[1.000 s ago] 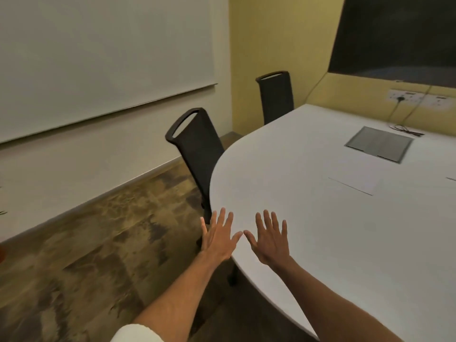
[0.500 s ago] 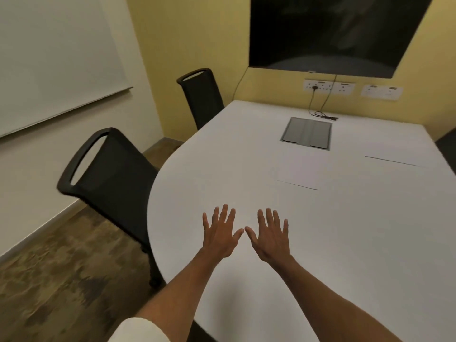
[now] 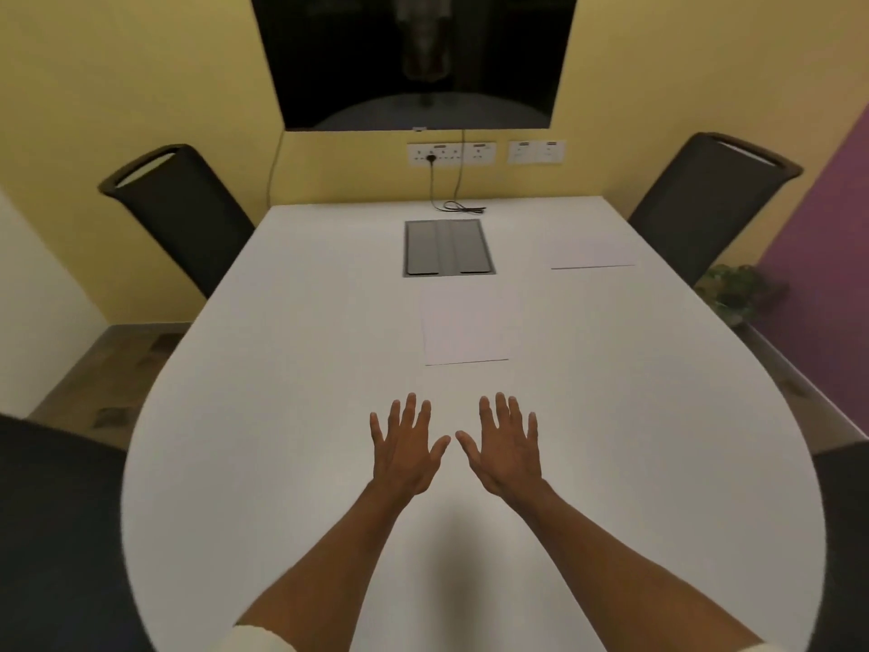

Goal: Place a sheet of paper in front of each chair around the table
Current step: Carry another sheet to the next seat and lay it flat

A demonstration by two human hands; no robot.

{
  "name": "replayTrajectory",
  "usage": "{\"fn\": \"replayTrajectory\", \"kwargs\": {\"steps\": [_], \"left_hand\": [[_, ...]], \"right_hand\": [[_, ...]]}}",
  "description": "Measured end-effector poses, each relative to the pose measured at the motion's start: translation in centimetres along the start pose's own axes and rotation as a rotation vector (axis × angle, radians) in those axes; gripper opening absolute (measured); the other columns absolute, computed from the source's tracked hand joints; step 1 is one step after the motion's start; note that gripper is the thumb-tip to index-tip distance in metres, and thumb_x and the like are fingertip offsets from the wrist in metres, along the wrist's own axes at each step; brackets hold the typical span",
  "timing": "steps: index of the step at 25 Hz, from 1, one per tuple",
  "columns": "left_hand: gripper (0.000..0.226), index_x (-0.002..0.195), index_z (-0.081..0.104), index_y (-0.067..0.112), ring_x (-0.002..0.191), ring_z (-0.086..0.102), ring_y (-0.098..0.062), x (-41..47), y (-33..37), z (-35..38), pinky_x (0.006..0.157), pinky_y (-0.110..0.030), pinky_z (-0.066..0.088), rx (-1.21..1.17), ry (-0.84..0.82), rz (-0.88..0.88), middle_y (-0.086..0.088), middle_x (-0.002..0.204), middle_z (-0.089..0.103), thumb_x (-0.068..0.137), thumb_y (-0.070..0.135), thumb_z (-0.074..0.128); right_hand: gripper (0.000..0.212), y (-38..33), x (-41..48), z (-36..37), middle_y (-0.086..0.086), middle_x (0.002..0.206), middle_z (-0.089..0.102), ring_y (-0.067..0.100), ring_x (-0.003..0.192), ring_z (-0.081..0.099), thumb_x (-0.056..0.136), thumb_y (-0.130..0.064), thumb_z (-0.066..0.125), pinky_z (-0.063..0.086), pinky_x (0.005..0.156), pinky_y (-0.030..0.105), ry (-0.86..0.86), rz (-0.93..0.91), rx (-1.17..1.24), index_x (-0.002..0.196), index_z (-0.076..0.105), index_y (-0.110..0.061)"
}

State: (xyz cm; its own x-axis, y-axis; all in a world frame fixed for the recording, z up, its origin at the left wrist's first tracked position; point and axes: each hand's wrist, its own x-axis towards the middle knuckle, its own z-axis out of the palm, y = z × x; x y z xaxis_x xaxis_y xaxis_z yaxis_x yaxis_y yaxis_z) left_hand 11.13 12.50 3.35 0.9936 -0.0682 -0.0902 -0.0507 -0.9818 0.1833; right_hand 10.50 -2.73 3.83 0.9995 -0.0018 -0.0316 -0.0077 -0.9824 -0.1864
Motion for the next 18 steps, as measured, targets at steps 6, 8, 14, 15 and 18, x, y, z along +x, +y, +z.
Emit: {"fn": "replayTrajectory", "kwargs": {"steps": [6,8,14,15,18], "left_hand": [[0.07,0.153,0.002,0.025,0.149,-0.006,-0.025,6.4,1.0,0.5,0.115,-0.053,-0.011,0.011,-0.018,0.081,-0.002,0.162,-0.005,0.093,0.061,0.013],[0.068,0.153,0.003,0.024,0.149,-0.005,-0.025,8.3,1.7,1.0,0.115,-0.053,-0.011,0.002,-0.023,0.081,-0.003,0.162,-0.005,0.096,0.058,0.018],[0.068,0.153,0.003,0.023,0.149,-0.004,-0.026,13.2,1.7,3.1,0.116,-0.053,-0.009,0.026,-0.066,0.066,-0.003,0.162,-0.004,0.096,0.057,0.019],[0.069,0.153,0.003,0.023,0.149,-0.004,-0.026,14.2,1.5,3.7,0.116,-0.053,-0.009,0.031,-0.074,0.057,-0.004,0.162,-0.004,0.095,0.059,0.016],[0.083,0.153,0.005,0.023,0.149,-0.002,-0.027,16.8,1.3,5.3,0.116,-0.053,-0.008,0.029,-0.078,0.036,-0.004,0.162,-0.002,0.082,0.065,-0.004]], "right_hand": [[0.072,1.0,4.8,-0.5,0.009,0.161,-0.001,0.026,0.149,-0.006,0.095,-0.059,0.019,-0.006,0.117,0.048,-0.024,0.082,-0.014,0.152,0.004,-0.018],[0.071,1.6,6.5,0.1,0.009,0.161,0.0,0.026,0.149,-0.004,0.095,-0.058,0.019,-0.005,0.118,0.048,-0.029,0.095,-0.023,0.152,0.005,-0.018],[0.071,2.8,11.6,2.7,0.01,0.161,0.002,0.026,0.149,-0.002,0.096,-0.057,0.021,-0.002,0.119,0.048,-0.103,0.095,-0.011,0.152,0.005,-0.018],[0.071,3.0,12.5,3.2,0.009,0.161,0.002,0.026,0.149,-0.002,0.096,-0.057,0.021,-0.002,0.119,0.048,-0.118,0.091,-0.008,0.152,0.005,-0.018],[0.071,4.0,15.5,4.5,0.01,0.161,0.002,0.026,0.149,-0.001,0.096,-0.056,0.022,-0.002,0.118,0.048,-0.141,0.089,0.003,0.152,0.005,-0.017]]}}
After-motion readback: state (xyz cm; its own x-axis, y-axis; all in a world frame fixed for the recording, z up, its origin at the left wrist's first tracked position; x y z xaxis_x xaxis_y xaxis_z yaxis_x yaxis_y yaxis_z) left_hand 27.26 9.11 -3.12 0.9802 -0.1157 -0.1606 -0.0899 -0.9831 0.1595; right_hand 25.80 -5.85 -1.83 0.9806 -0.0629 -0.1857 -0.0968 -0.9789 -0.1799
